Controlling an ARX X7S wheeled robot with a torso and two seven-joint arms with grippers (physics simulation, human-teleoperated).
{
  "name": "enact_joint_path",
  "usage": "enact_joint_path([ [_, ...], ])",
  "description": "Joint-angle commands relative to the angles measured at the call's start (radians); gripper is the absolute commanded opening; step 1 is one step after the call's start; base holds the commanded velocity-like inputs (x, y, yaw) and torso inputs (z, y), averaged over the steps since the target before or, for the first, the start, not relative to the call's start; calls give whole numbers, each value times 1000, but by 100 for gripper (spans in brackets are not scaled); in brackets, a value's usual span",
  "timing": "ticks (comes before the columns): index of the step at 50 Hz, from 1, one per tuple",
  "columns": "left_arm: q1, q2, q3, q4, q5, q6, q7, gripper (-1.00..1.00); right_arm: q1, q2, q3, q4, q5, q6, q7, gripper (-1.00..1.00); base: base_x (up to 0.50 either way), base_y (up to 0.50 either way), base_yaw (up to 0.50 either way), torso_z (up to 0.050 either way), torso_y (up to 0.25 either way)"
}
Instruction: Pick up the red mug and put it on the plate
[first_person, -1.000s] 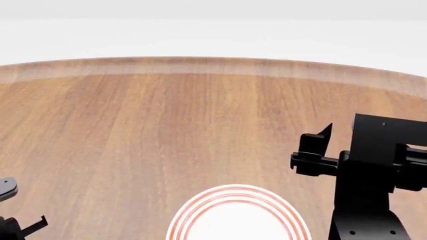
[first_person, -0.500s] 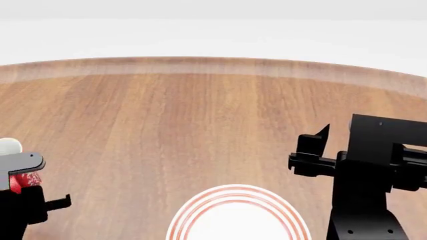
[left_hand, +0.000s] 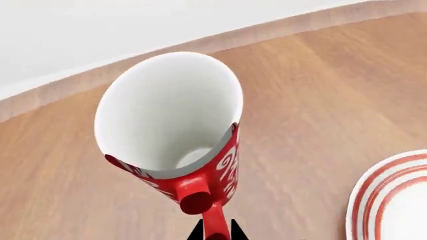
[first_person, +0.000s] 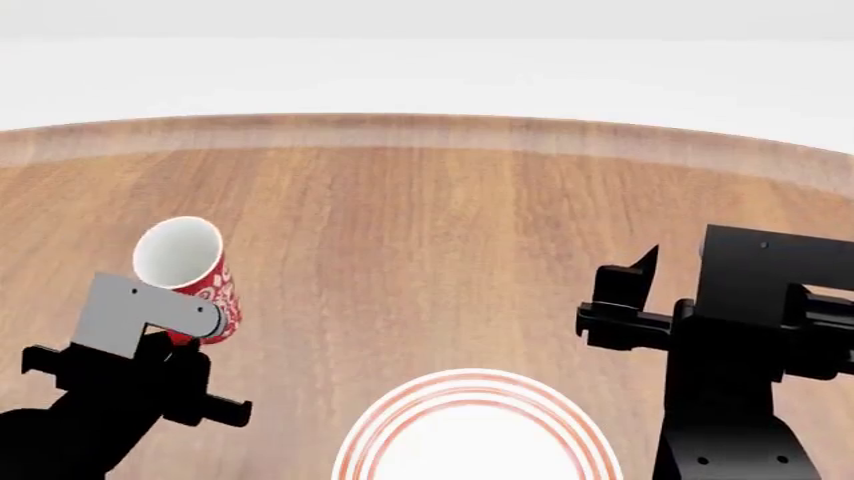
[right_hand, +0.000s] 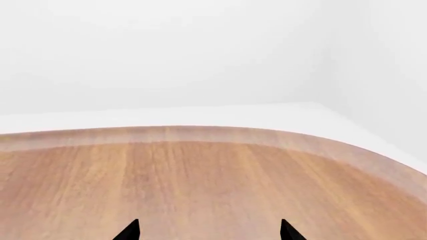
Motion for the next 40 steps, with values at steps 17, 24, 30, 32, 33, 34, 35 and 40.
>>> enact_joint_path([
  [17,-133,61,269,-123,63,120,249,-100,3,6,2,-5,15,4,6,100,0,0,0,0,1],
  [24,-140,67,302,-130,58,137,299,-100,2,4,0,1,16,-2,8,100,0,0,0,0,0],
  [30,-172,99,328,-172,69,154,314,-100,11,2,-4,3,19,4,10,100,0,0,0,0,0],
  [32,-184,112,335,-195,72,166,320,-100,11,1,-6,7,19,1,9,100,0,0,0,0,0],
  [33,-194,125,339,-216,77,175,318,-100,10,0,-8,12,18,-6,9,100,0,0,0,0,0],
  [34,-198,132,342,-226,75,183,326,-100,9,-1,-8,12,19,-8,8,100,0,0,0,0,0],
  [35,-201,139,343,-235,75,188,325,-100,9,-1,-8,12,19,-8,8,100,0,0,0,0,0],
  [40,-228,201,366,-350,90,251,332,-100,10,0,-8,14,23,-11,8,100,0,0,0,0,0],
])
